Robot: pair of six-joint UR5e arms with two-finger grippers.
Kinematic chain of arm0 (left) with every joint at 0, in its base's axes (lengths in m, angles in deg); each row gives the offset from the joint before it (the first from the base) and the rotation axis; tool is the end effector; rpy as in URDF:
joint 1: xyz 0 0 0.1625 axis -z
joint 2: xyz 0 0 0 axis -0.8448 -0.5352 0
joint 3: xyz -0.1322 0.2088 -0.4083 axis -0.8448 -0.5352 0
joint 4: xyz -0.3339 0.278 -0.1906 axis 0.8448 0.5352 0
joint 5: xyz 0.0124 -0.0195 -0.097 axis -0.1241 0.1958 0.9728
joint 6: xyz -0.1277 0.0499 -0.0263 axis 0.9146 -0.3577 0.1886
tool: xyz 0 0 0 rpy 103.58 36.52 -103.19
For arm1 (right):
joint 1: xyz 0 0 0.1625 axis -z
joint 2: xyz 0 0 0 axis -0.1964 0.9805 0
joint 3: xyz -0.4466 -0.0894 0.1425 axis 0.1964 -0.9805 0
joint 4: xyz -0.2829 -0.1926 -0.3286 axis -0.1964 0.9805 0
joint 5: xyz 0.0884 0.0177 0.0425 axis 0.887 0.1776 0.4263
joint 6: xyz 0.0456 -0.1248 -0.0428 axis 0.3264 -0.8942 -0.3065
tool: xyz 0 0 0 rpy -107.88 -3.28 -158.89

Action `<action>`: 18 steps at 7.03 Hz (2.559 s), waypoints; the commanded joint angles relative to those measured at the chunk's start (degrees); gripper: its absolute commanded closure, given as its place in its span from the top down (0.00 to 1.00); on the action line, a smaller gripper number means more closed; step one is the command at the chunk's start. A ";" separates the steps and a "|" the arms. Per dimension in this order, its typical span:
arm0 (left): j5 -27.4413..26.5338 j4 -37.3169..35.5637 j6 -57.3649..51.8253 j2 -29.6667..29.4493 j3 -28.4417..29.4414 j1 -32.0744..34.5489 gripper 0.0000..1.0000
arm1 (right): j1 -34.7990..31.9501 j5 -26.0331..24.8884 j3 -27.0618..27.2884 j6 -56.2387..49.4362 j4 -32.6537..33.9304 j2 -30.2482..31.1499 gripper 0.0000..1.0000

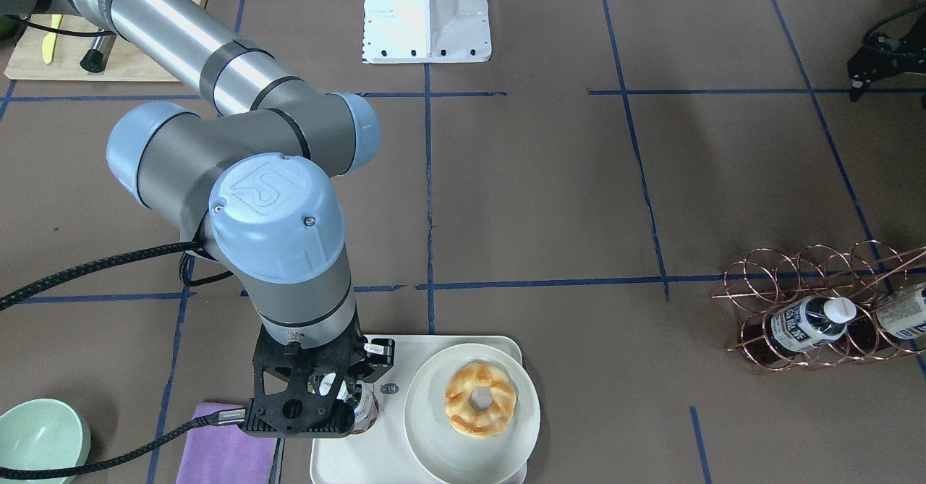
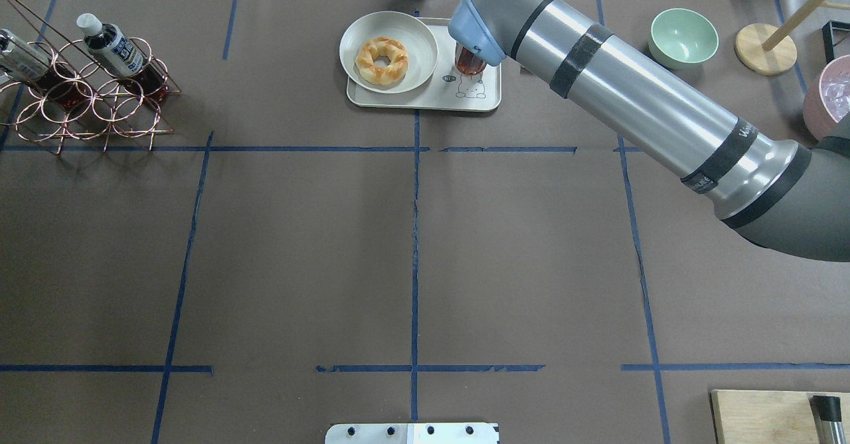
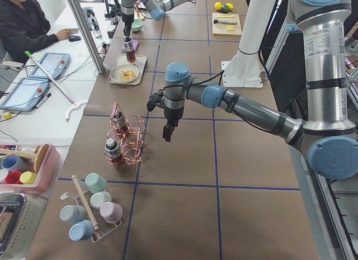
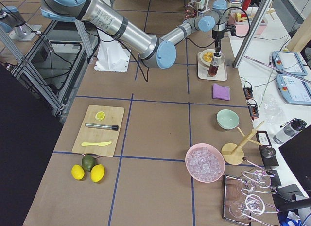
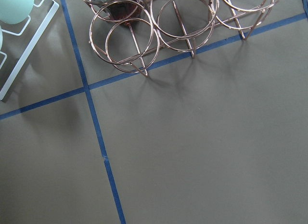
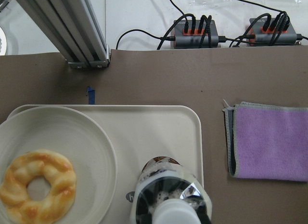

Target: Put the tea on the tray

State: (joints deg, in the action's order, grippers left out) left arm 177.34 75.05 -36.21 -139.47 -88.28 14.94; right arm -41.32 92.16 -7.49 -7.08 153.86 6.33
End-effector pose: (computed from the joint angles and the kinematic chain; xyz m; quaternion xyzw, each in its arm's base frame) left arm 0.0873 -0.4700 0.5329 0.0937 0.3084 0.1171 0.9394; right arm -0.5299 -0.8278 0.1524 0.0952 -0.3512 0.0647 0.9292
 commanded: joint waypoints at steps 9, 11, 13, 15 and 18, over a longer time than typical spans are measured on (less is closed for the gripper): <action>0.00 -0.09 0.00 0.05 0.09 0.01 1.00 | -1.59 5.98 21.50 -1.97 10.04 7.97 1.00; 1.31 -0.18 0.09 0.32 2.80 3.41 1.00 | -2.11 6.16 48.12 -3.90 18.08 25.16 1.00; 9.20 -0.18 -5.49 0.32 11.57 12.19 1.00 | -4.57 6.25 60.68 -11.69 21.86 36.19 1.00; 10.54 -0.53 -12.37 0.23 20.53 17.67 1.00 | -9.03 10.34 64.50 -20.30 22.33 44.02 1.00; 13.18 -0.18 -12.92 0.14 22.95 17.68 1.00 | -20.17 18.60 61.89 -38.82 21.97 53.87 1.00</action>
State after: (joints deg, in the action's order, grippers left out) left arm 190.06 74.82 -48.92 -139.29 -65.72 32.52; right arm -56.41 106.78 56.09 -37.30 175.86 56.31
